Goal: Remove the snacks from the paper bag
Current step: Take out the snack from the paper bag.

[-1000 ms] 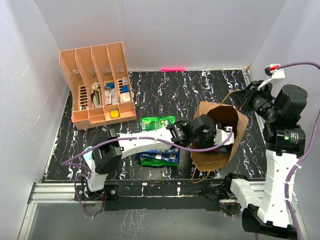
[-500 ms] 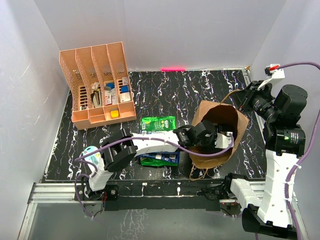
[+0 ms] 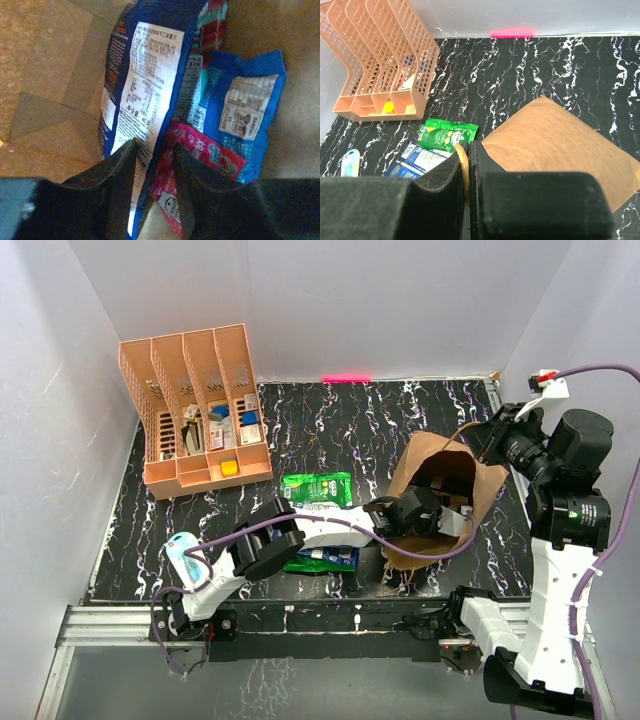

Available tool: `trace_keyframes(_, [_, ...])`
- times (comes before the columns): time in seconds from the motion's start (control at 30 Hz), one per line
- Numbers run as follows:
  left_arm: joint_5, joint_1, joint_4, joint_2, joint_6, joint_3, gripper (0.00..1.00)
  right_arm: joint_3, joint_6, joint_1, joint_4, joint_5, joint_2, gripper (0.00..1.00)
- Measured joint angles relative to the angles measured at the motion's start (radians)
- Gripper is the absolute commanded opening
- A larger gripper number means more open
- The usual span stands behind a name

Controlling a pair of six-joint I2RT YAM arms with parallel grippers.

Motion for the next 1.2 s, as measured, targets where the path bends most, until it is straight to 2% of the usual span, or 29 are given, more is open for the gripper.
trace_keyframes(0.1, [-0.026, 0.002, 0.004, 0.042, 0.027, 0.043, 0.05, 0.0, -0.002, 0.0, -0.002, 0.008, 0.005, 0.08])
trace_keyframes(0.13, [-0.032, 0.003, 0.004, 0.053, 0.039, 0.056, 0.01, 0.0, -0.002, 0.0, -0.002, 0.01, 0.006, 0.08])
trace_keyframes(0.4, [-0.074, -0.002, -0.014, 0.004, 0.057, 0.017, 0.0, -0.001, -0.005, 0.0, 0.003, 0.014, 0.003, 0.08])
trace_keyframes(0.8, [-0.144, -0.083, -0.072, -0.372, 0.032, -0.154, 0.0, -0.01, -0.012, 0.001, 0.026, 0.019, -0.016, 0.08])
trace_keyframes(1.03, [-0.164, -0.162, -0.217, -0.529, -0.032, -0.185, 0.0, -0.013, -0.015, 0.005, 0.029, 0.022, -0.016, 0.08])
trace_keyframes(1.2, [-0.166, -0.188, -0.367, -0.656, -0.152, -0.185, 0.0, -0.013, -0.016, 0.008, 0.03, 0.029, -0.016, 0.08])
